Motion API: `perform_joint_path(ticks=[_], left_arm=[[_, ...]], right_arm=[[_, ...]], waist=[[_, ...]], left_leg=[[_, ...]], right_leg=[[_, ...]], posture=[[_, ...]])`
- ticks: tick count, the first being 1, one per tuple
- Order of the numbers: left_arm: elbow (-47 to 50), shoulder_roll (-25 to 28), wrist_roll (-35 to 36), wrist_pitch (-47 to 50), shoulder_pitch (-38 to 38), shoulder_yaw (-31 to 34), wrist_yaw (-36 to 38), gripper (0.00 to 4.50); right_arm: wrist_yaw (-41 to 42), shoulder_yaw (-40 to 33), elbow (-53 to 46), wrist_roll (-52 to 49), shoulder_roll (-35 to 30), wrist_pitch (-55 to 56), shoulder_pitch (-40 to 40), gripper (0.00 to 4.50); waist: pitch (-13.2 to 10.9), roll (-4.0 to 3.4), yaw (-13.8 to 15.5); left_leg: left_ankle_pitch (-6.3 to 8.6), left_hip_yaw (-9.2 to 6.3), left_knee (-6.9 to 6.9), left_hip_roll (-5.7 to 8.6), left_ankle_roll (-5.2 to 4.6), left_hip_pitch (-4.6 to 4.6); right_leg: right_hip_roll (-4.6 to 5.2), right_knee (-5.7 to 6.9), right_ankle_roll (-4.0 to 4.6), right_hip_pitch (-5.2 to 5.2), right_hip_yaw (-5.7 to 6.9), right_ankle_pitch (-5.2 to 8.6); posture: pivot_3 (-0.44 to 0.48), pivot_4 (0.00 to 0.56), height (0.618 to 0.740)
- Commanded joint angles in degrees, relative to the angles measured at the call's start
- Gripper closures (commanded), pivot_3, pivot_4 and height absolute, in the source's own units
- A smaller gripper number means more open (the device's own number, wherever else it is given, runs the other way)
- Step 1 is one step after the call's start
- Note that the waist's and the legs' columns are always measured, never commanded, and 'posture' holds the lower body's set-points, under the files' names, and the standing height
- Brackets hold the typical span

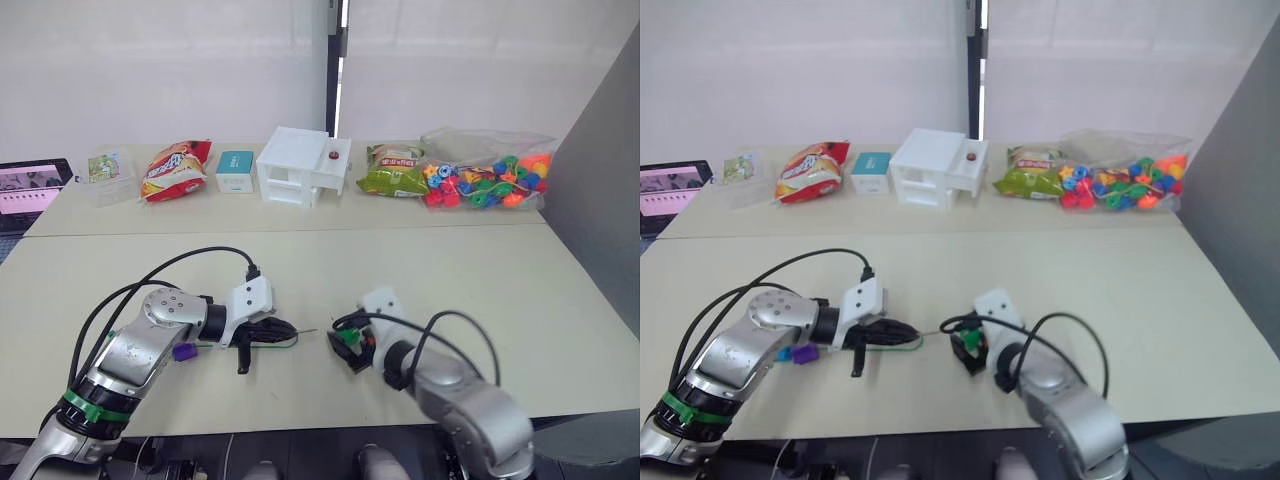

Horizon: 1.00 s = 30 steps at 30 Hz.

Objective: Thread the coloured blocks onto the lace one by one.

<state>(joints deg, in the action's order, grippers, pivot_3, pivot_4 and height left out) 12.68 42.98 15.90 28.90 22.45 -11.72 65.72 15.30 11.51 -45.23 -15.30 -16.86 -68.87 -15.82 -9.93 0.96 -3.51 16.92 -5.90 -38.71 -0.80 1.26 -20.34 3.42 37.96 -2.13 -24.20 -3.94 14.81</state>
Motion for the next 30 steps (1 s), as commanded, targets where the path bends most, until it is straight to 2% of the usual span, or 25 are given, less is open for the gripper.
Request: perform_joint_path(ticks=[1,4,6,8,11,14,20,21,22,30], left_arm=[[2.0,0.4,0.9,0.4,0.1,1.0,-0.3,4.50],[2.1,0.5,1.1,0.6,0.0,1.0,-0.1,4.50],[2.3,0.6,1.1,0.6,-0.3,0.9,0.0,4.50],[3.0,0.7,1.3,0.9,-0.8,0.9,0.2,4.50],[3.9,0.9,1.5,1.3,-1.4,0.9,0.1,4.50],[4.9,1.0,1.6,1.9,-2.0,1.1,0.0,4.50],[7.5,1.3,2.1,3.3,-3.2,1.3,-0.5,4.50],[7.7,1.4,2.2,3.5,-3.4,1.2,-0.5,4.50],[8.0,1.5,2.3,3.6,-3.5,1.2,-0.5,4.50],[9.0,1.5,2.8,4.8,-3.5,0.8,-1.6,4.50]], right_arm=[[13.3,-2.1,-0.8,-6.6,-8.7,4.7,-3.0,0.02],[30.4,1.0,6.0,-9.1,-20.6,13.8,-7.4,0.02],[39.0,4.1,11.8,-7.8,-25.0,21.7,-11.0,0.02],[47.9,10.6,22.2,-1.0,-27.3,35.4,-18.1,0.02],[57.2,16.9,35.5,6.5,-27.0,52.5,-25.6,0.02],[64.5,20.4,47.0,9.9,-24.5,64.2,-30.1,0.02],[71.0,21.4,61.2,12.6,-18.5,75.4,-34.0,0.02],[71.4,21.1,62.4,12.8,-17.9,76.2,-34.3,0.40],[71.8,20.8,63.4,12.8,-17.4,76.6,-34.5,0.55],[71.3,17.6,63.7,11.5,-15.4,73.5,-33.4,3.27]], waist=[[0.0,0.00,0.1],[0.0,0.01,0.1],[0.0,0.02,0.0],[0.0,0.04,-0.6],[0.0,0.04,-0.5],[0.0,0.05,-0.4],[0.0,0.04,-0.1],[0.0,0.04,-0.1],[0.0,0.04,-0.1],[0.0,0.04,-0.1]], left_leg=[[0.01,-0.02,0.00,0.00,-0.01,0.00],[0.02,0.02,-0.01,0.01,-0.03,-0.02],[0.02,0.05,-0.01,0.00,-0.04,-0.04],[0.02,0.11,-0.02,-0.03,-0.04,-0.01],[0.02,0.14,-0.01,-0.07,-0.04,-0.01],[0.02,0.13,-0.02,-0.05,-0.04,-0.04],[0.03,0.11,-0.06,-0.02,-0.04,-0.22],[0.03,0.11,-0.07,-0.02,-0.04,-0.23],[0.03,0.11,-0.07,-0.02,-0.04,-0.23],[0.02,0.08,-0.09,-0.01,-0.04,-0.15]], right_leg=[[-0.01,-0.01,0.00,0.02,0.01,0.00],[0.01,-0.14,0.00,0.05,0.01,0.00],[0.00,-0.34,-0.01,0.12,0.01,0.00],[-0.01,-0.36,-0.01,0.12,0.00,0.01],[-0.04,-0.33,-0.01,0.08,0.00,0.01],[-0.01,-0.30,-0.01,0.06,0.00,0.00],[0.09,-0.25,0.00,-0.09,0.01,-0.02],[0.09,-0.25,0.00,-0.11,0.00,-0.02],[0.09,-0.24,0.00,-0.11,0.00,-0.02],[0.07,-0.03,0.00,-0.10,0.00,-0.02]], posture=[[0.000,0.150,0.740],[0.000,0.150,0.740],[0.000,0.150,0.740],[0.000,0.150,0.740],[0.000,0.150,0.740],[0.000,0.150,0.740],[0.000,0.150,0.740],[0.000,0.150,0.740],[0.000,0.150,0.740],[0.000,0.150,0.740]])
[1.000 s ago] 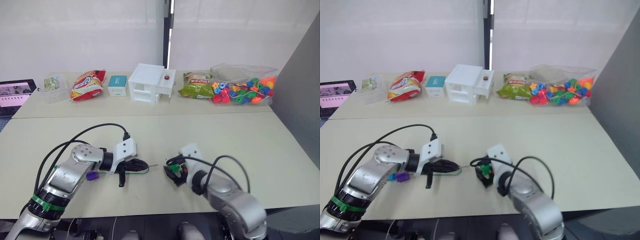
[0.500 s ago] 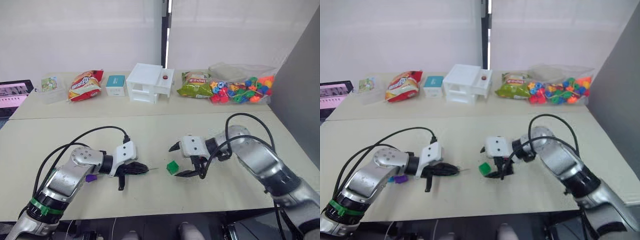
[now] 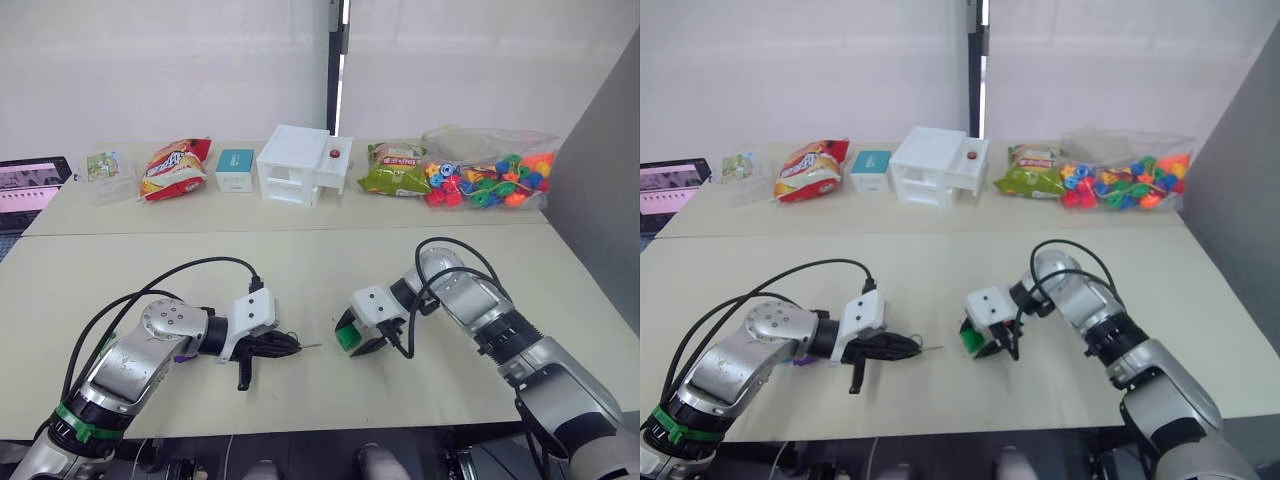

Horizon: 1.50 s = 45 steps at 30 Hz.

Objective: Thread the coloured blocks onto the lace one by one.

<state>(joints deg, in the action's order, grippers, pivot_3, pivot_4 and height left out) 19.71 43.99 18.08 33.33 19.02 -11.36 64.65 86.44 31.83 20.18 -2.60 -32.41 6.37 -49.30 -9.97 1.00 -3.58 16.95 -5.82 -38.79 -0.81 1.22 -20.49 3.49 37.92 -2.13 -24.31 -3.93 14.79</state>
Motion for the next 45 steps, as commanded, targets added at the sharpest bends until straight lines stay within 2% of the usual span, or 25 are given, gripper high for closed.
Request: perform_joint_path(ticks=[1,12,18,29,45], left_arm=[[2.0,0.6,0.5,0.5,0.1,0.3,-0.6,4.50],[2.3,-1.4,-3.7,6.4,5.5,-6.1,-6.1,4.50],[1.5,-2.0,-4.7,6.8,6.7,-8.5,-6.7,4.50],[0.2,-3.5,-6.5,4.7,8.1,-9.2,-7.4,4.50],[0.2,-4.3,-7.0,4.3,8.6,-8.8,-7.5,4.50]], right_arm=[[-0.3,-3.1,-2.4,-1.3,0.2,-3.2,0.5,3.33],[-11.9,-6.7,-16.4,0.9,0.1,-21.8,8.9,3.33],[-13.3,-6.0,-20.2,1.8,-0.4,-26.0,10.7,3.33],[-14.4,-5.1,-24.6,2.0,-1.0,-30.4,12.3,3.33],[-15.1,-4.5,-25.7,2.2,-1.1,-32.7,12.6,3.33]], waist=[[0.0,0.00,0.0],[0.0,0.00,0.8],[0.0,0.00,0.9],[0.0,0.01,1.0],[0.0,0.01,1.0]], left_leg=[[0.00,0.00,0.00,0.00,0.00,0.01],[0.00,0.00,-0.05,0.04,0.00,0.01],[0.00,-0.01,-0.06,0.03,0.00,0.07],[0.00,-0.01,-0.07,0.03,0.00,0.09],[0.00,-0.01,-0.07,0.03,0.00,0.09]], right_leg=[[0.00,0.02,0.00,0.00,0.00,0.00],[0.00,0.05,0.00,0.01,-0.02,0.00],[-0.03,0.07,0.00,0.05,-0.02,0.00],[-0.04,0.07,0.00,0.08,-0.02,0.00],[-0.04,0.07,0.00,0.08,-0.02,0.00]], posture=[[0.000,0.150,0.740],[0.000,0.150,0.740],[0.000,0.150,0.740],[0.000,0.150,0.740],[0.000,0.150,0.740]])
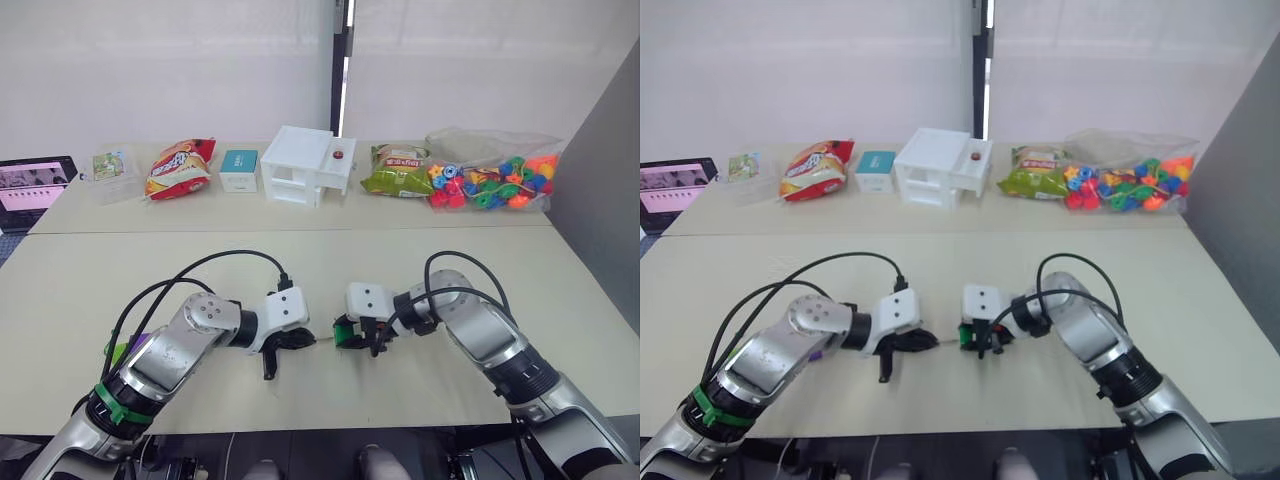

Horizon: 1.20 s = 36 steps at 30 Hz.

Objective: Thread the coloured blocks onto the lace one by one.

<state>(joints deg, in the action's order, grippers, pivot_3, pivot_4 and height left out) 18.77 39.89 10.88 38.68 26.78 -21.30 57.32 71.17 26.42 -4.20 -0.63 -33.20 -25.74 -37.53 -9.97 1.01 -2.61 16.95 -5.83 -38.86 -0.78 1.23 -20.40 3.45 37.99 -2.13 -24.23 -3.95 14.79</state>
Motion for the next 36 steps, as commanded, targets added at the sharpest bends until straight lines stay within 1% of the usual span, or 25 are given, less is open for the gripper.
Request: perform_joint_path(ticks=[1,17,20,26,30,32,33,35,36], left_arm=[[1.2,-0.2,0.1,-1.0,0.8,1.2,-0.2,4.50],[0.7,-3.4,0.1,-0.8,2.6,0.0,-0.6,4.50],[-0.8,-4.5,-0.5,-2.0,2.8,-0.9,-0.4,4.50],[-5.8,-8.5,-2.5,-6.1,4.7,-3.1,-0.2,4.50],[-11.7,-12.6,-4.3,-10.9,5.3,-5.6,-0.2,4.50],[-14.3,-13.5,-5.9,-13.9,5.3,-6.5,0.1,4.50],[-14.7,-13.8,-5.8,-14.5,5.2,-6.3,0.5,4.50],[-13.6,-14.1,-3.4,-13.3,4.6,-3.7,1.4,4.50],[-12.5,-13.3,-2.1,-12.7,4.2,-2.8,2.7,4.16]], right_arm=[[0.1,1.0,-1.4,0.2,-0.3,-0.7,0.9,3.33],[-0.8,1.2,-2.7,0.2,-0.4,-3.1,1.3,3.33],[-1.1,1.2,-3.2,-0.1,-0.1,-3.8,1.3,3.33],[-2.1,1.0,-5.1,-0.8,0.3,-6.3,2.0,3.33],[-3.4,0.5,-6.9,-1.5,1.2,-8.4,2.8,3.33],[-4.0,0.4,-7.7,-1.7,1.7,-9.4,3.1,3.33],[-4.1,0.5,-8.1,-1.7,1.8,-9.7,3.3,3.33],[-4.5,0.5,-8.8,-1.8,1.9,-10.5,3.7,3.33],[-4.7,0.4,-9.1,-1.8,1.9,-10.8,3.8,3.33]], waist=[[0.0,0.00,0.0],[0.0,0.00,0.1],[0.0,0.00,0.1],[0.0,0.01,0.2],[0.0,-0.03,0.4],[0.1,0.02,0.8],[0.1,0.04,1.0],[0.2,0.05,1.2],[0.2,0.04,1.2]], left_leg=[[0.00,0.00,0.00,0.00,0.00,0.00],[0.00,0.00,-0.01,0.01,0.00,-0.01],[0.00,0.00,-0.01,0.01,0.00,-0.01],[0.00,0.00,-0.04,0.02,0.00,0.00],[0.00,-0.01,-0.04,0.03,0.00,0.02],[0.00,-0.01,-0.08,0.07,0.00,0.08],[0.00,-0.01,-0.11,0.07,0.01,0.11],[-0.02,-0.01,-0.13,0.07,0.03,0.16],[-0.02,0.00,-0.12,0.07,0.03,0.16]], right_leg=[[0.00,0.00,0.00,0.00,0.00,0.00],[0.01,-0.01,0.00,0.00,0.00,0.00],[0.01,0.00,0.00,0.01,0.00,0.00],[0.01,-0.01,0.00,0.04,0.00,0.00],[0.02,0.00,0.00,0.08,0.01,0.00],[0.07,-0.02,0.00,0.20,0.01,0.00],[0.07,-0.05,-0.01,0.25,0.01,0.00],[0.07,-0.14,-0.01,0.36,0.01,0.00],[0.06,-0.15,-0.01,0.36,0.01,0.00]], posture=[[0.000,0.150,0.740],[0.000,0.150,0.740],[0.000,0.150,0.740],[0.000,0.150,0.740],[0.000,0.150,0.740],[0.000,0.150,0.740],[0.000,0.150,0.740],[0.000,0.150,0.740],[0.000,0.150,0.740]])
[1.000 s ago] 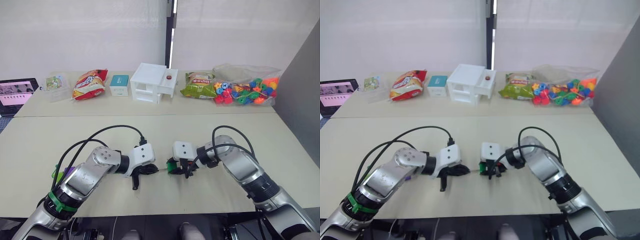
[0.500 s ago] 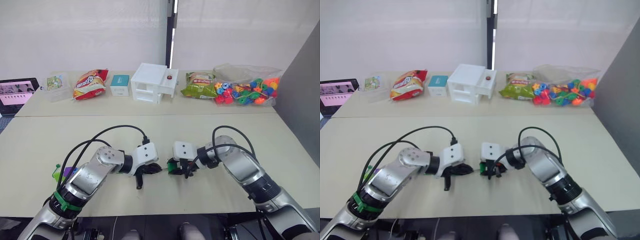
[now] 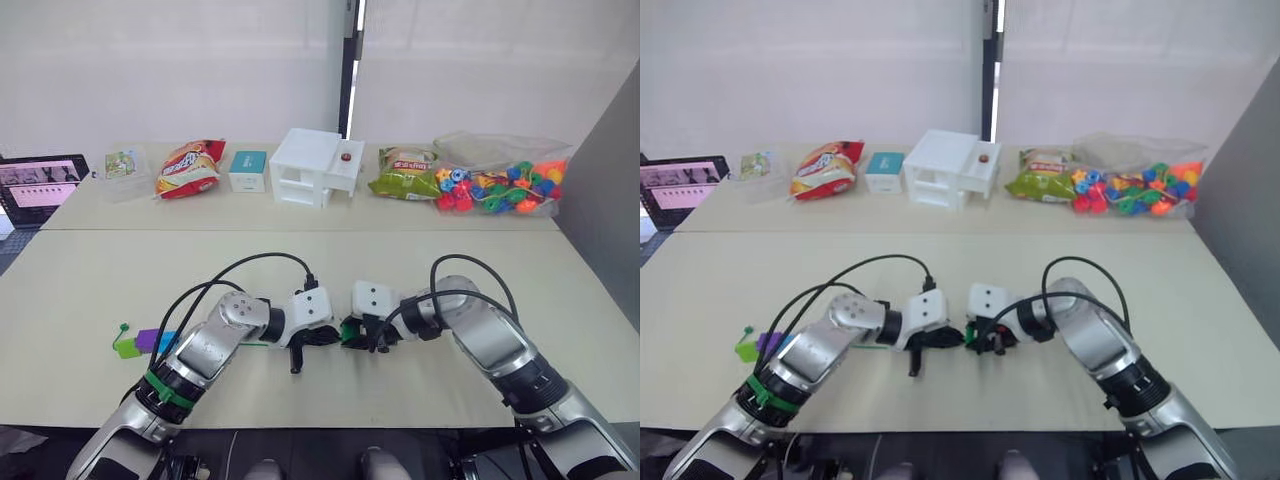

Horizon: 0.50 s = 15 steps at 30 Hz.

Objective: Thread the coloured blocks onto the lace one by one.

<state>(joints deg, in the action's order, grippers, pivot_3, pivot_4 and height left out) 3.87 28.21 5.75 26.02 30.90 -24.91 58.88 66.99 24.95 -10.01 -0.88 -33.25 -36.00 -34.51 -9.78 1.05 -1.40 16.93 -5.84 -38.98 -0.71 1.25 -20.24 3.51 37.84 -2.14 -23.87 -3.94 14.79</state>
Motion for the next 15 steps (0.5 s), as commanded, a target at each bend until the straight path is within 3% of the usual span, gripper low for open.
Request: perform_joint_path(ticks=[1,6,12,15], left_arm=[[3.0,-0.8,3.5,0.2,-0.2,2.0,1.7,3.77],[4.1,4.5,3.6,-2.1,-2.0,5.4,4.2,2.20],[3.5,8.3,5.3,-2.9,-4.9,8.5,6.4,2.20],[0.9,7.9,3.9,-5.2,-5.4,7.9,5.3,2.20]], right_arm=[[-0.8,1.8,-3.6,-1.6,1.9,-0.8,1.0,3.33],[-1.5,1.4,-4.1,-1.5,1.4,-1.3,1.7,3.33],[-1.7,1.3,-4.0,-1.6,0.7,-1.2,2.1,3.33],[-1.6,1.4,-4.0,-1.5,0.4,-1.1,2.0,3.33]], waist=[[0.0,0.00,-0.1],[0.0,0.00,-1.3],[0.0,-0.01,-1.3],[0.0,0.00,-1.1]], left_leg=[[0.00,0.00,0.01,-0.01,0.00,-0.01],[0.01,-0.03,0.11,-0.05,-0.01,-0.04],[0.02,-0.04,0.14,-0.06,-0.03,-0.05],[0.02,-0.03,0.12,-0.05,-0.03,-0.06]], right_leg=[[-0.01,-0.01,0.00,-0.03,0.00,0.00],[-0.08,0.19,0.01,-0.26,-0.01,0.00],[-0.08,0.16,0.01,-0.29,-0.01,0.00],[-0.07,0.14,0.01,-0.26,0.00,0.00]], posture=[[0.000,0.150,0.740],[0.000,0.150,0.740],[0.000,0.150,0.740],[0.000,0.150,0.740]])
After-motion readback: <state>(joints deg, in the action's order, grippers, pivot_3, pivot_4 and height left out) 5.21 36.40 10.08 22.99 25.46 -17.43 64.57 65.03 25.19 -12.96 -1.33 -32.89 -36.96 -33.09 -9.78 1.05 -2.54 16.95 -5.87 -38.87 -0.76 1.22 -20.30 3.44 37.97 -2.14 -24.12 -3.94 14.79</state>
